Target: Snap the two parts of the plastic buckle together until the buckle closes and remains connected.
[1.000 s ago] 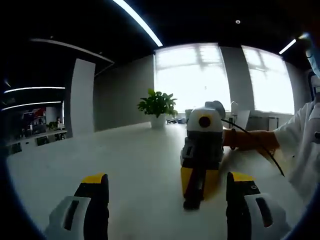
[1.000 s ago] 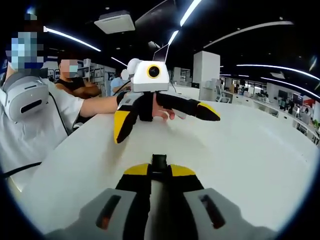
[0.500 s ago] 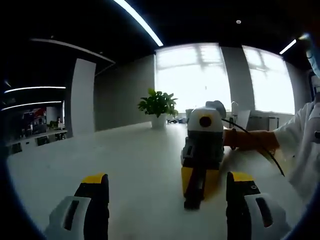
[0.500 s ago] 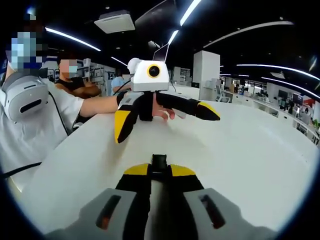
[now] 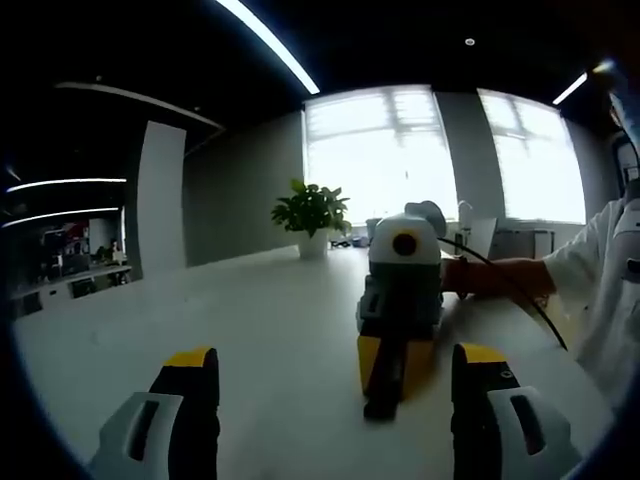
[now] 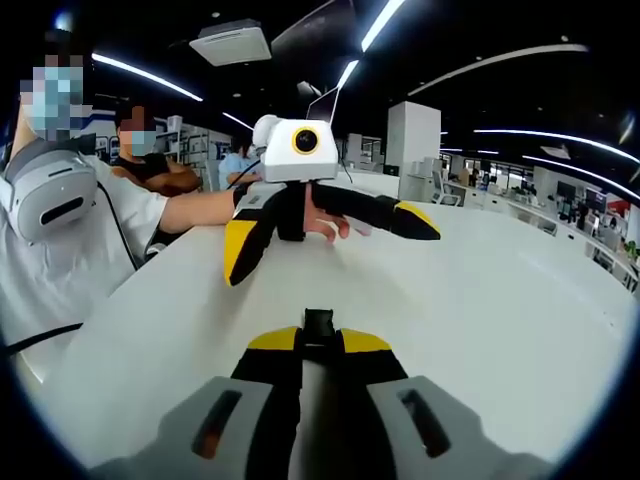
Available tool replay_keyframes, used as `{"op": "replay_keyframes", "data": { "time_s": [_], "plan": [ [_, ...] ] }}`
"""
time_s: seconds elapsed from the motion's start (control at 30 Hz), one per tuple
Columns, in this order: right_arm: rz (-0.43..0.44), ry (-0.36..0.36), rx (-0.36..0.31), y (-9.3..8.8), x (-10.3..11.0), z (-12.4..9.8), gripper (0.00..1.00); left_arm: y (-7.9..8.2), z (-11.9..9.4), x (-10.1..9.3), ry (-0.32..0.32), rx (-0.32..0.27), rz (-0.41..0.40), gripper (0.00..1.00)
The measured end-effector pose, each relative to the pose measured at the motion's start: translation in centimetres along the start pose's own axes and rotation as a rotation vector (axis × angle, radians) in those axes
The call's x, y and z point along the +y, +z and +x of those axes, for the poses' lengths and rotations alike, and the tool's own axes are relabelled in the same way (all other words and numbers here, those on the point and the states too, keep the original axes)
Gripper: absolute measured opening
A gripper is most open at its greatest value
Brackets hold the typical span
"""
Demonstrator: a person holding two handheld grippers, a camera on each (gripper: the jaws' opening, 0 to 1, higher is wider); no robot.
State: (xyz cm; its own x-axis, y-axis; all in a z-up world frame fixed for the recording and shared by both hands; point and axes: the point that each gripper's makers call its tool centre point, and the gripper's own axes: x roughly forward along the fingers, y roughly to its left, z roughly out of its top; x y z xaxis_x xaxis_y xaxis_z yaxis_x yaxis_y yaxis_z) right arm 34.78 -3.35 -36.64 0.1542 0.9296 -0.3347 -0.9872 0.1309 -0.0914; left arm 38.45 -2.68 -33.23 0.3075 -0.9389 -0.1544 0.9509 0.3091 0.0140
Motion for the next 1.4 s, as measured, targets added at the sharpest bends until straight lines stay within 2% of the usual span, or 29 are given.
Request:
{"op": "replay_keyframes", "data": {
  "time_s": [0.6, 0.97, 1.4],
  "plan": [
    [0.009, -0.015, 0.017, 0.0, -0.4, -0.1, 0.11, 0.0, 0.0, 0.1, -0.003, 0.000, 0.004, 0.98],
    [0.018, -0.024, -0.008, 0.4, -1.5, -0.6, 0.11, 0.0, 0.0, 0.1, -0.002, 0.004, 0.017, 0.99],
    [0.021, -0.038, -0.021, 0.7, -1.6, -0.8, 0.11, 0.0, -0.1, 0.2, 0.004, 0.002, 0.009, 0.99]
  ]
}}
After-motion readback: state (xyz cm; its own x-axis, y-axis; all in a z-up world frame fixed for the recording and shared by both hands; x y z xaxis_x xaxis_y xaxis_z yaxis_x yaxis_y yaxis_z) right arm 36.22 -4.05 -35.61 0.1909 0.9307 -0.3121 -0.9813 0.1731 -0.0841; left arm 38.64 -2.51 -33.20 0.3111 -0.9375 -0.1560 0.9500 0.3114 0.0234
